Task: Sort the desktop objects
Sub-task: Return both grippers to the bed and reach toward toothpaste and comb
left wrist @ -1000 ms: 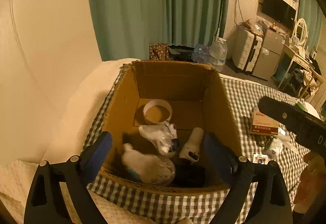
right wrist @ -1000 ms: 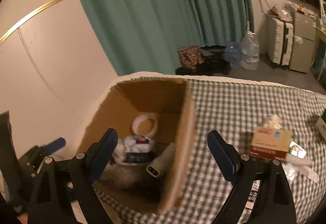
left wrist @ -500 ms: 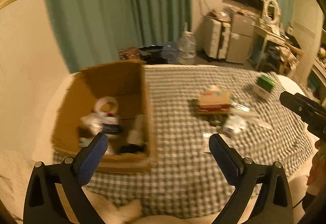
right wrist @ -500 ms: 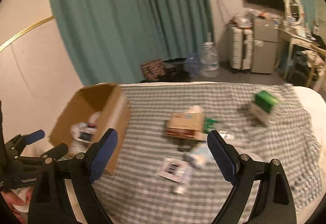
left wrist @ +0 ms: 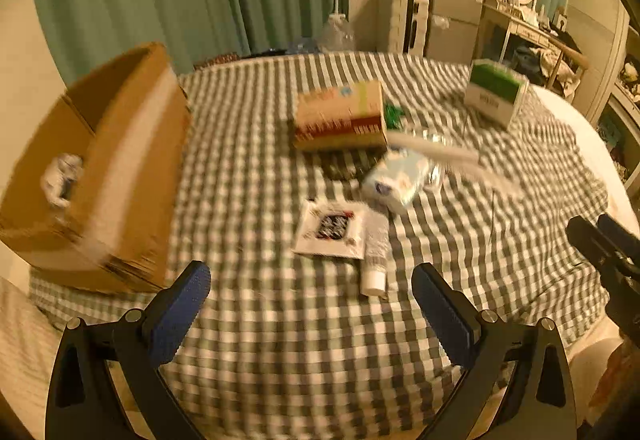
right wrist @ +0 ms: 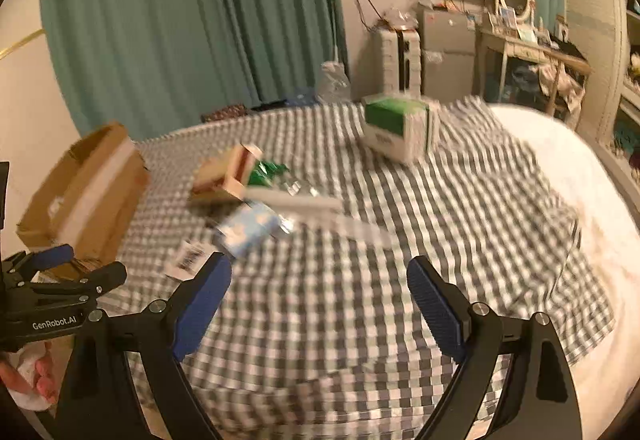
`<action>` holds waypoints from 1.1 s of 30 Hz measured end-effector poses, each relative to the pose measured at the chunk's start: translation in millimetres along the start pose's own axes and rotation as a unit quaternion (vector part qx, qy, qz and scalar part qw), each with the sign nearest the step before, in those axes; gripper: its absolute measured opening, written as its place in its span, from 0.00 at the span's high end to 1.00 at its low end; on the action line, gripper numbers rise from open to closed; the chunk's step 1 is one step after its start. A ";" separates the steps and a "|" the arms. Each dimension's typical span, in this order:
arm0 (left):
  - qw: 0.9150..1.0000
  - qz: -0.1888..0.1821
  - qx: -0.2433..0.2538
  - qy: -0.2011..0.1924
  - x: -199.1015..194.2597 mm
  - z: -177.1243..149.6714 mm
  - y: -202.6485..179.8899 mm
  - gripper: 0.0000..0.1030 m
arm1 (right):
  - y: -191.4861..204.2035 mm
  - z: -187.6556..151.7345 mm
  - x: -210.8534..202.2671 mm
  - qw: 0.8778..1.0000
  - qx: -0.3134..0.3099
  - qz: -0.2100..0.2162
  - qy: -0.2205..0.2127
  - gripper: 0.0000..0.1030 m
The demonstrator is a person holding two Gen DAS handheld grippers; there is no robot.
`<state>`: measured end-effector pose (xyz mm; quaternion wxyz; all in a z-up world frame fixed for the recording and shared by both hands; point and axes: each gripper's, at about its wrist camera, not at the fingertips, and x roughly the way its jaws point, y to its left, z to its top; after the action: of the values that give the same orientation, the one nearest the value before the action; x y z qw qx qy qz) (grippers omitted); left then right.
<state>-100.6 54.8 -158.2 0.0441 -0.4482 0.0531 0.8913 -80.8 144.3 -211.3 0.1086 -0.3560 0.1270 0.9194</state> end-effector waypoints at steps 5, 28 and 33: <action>0.999 -0.028 0.020 -0.011 26.6 -11.8 -24.1 0.00 | -21.1 -3.8 34.8 0.999 0.030 0.008 0.033 0.13; 0.997 -0.061 -0.010 0.041 89.7 -17.9 -19.8 0.24 | -3.3 31.2 160.5 0.990 -0.116 0.018 0.078 0.15; 0.997 -0.075 0.015 0.029 91.4 -6.9 -32.5 0.58 | 2.1 24.8 153.1 0.989 -0.125 0.004 0.078 0.44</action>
<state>-145.3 89.0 -237.5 0.1162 -0.4757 0.0338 0.8712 -207.6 166.8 -297.7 0.0488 -0.4365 0.0203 0.8981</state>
